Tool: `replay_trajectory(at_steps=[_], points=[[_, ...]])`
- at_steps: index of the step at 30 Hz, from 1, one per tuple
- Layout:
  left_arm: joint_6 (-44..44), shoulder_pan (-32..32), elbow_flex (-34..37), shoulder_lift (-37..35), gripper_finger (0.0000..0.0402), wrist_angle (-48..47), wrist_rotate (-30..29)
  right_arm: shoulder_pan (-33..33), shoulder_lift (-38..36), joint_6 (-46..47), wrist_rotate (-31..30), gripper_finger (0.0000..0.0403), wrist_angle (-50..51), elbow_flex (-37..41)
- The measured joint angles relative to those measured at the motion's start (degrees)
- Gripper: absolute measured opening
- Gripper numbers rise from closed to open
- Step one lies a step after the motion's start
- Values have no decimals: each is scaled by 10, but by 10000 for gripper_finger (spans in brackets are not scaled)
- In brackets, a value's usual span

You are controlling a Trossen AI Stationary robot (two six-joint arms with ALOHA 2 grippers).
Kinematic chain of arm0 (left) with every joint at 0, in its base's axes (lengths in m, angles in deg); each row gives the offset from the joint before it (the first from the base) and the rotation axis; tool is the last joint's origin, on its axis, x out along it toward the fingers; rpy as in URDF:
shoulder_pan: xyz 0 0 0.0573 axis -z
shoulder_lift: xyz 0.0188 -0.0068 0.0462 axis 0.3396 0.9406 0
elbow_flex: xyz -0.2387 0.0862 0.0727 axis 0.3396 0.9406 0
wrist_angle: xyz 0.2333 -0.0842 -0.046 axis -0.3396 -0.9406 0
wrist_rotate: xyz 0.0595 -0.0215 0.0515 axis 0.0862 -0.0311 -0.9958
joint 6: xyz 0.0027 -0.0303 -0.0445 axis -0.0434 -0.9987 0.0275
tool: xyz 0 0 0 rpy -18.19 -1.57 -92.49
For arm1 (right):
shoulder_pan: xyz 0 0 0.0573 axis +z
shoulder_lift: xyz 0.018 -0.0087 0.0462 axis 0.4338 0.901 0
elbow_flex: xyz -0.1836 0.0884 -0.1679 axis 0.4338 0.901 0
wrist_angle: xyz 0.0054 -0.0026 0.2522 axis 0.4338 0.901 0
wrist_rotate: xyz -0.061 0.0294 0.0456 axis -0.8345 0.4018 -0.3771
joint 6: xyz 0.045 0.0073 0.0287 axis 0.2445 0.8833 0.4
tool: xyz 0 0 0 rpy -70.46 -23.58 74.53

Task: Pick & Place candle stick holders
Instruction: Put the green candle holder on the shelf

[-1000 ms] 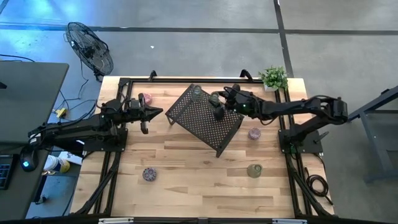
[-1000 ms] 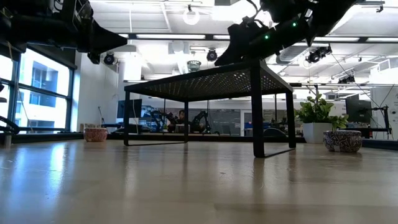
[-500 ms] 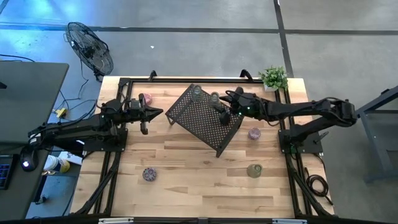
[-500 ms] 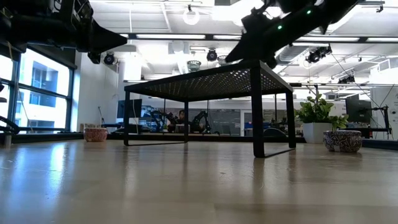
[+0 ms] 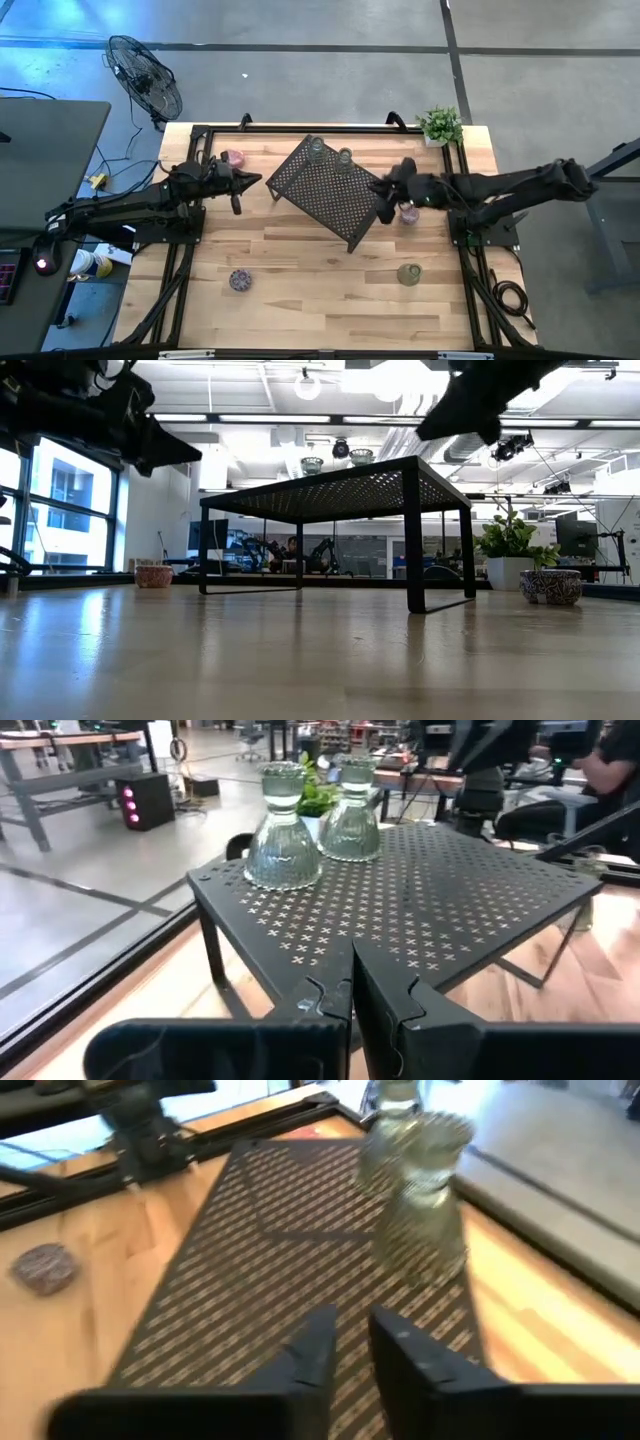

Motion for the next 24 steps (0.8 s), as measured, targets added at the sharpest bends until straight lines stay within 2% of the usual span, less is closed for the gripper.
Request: replay_trajectory(at_steps=[2, 8, 14, 18, 24], points=[[0, 0, 0, 0, 1, 0, 18, 35, -2, 31, -14, 12, 17, 0], [14, 0, 0, 0, 1, 9, 48, 150, 19, 171, -89, 17, 133, -38], [19, 0, 0, 0, 1, -9, 65, 257, 102, 324, -139, 4, 291, -142], [33, 0, 0, 0, 1, -10, 73, 305, 179, 462, -121, 2, 410, -216], [35, 0, 0, 0, 1, -14, 93, 374, 279, 659, -32, 2, 548, -323]])
